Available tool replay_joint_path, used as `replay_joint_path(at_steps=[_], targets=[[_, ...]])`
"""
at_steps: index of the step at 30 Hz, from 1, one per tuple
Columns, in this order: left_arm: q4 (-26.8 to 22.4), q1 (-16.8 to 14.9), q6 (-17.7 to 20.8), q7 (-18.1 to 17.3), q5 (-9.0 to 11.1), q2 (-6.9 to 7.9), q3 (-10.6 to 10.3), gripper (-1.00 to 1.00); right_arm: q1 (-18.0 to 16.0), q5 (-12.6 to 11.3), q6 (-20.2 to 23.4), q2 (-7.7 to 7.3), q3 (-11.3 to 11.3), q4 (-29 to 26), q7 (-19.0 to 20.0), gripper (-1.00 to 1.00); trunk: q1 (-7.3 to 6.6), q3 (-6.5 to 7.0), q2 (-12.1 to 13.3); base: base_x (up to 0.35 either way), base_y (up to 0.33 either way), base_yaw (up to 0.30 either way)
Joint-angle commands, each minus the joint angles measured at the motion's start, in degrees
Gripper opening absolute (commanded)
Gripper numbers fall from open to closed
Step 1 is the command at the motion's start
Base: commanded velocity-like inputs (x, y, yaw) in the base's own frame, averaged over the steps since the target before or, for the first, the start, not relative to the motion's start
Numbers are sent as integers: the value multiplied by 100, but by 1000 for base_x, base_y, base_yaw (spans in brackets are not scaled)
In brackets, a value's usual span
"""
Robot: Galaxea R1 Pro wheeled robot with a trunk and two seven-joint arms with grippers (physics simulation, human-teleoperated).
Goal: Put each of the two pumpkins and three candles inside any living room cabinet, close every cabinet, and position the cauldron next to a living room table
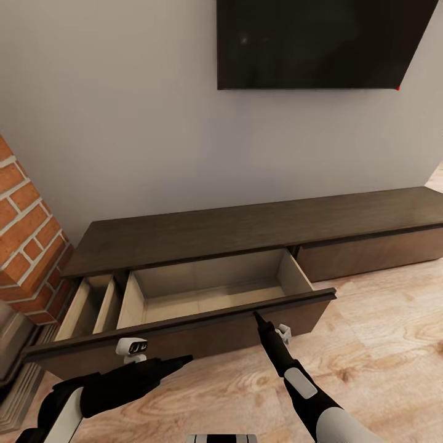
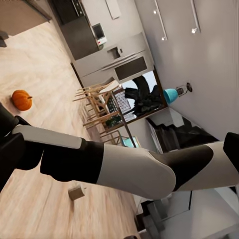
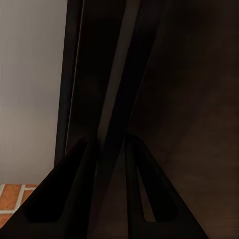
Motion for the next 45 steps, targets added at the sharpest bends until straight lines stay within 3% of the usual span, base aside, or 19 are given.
replay_joint_path(at_steps=[1,23,24,45], targets=[[0,-4,34,8,30,-12,-5,100,3,-3,-16,-2,61,32,-13,-100,0,-5,-1,0,0,0],[0,-6,33,13,30,-29,-2,100,-1,89,-19,-5,16,28,-24,-100,0,-5,-1,-11,0,0],[0,-6,33,13,30,-27,-2,100,-1,213,-20,-4,450,39,-24,-100,0,-5,-1,0,0,0],[0,-6,33,13,30,-29,-2,100,-2,216,-21,-8,452,33,-24,-100,0,-5,-1,-14,0,0]])
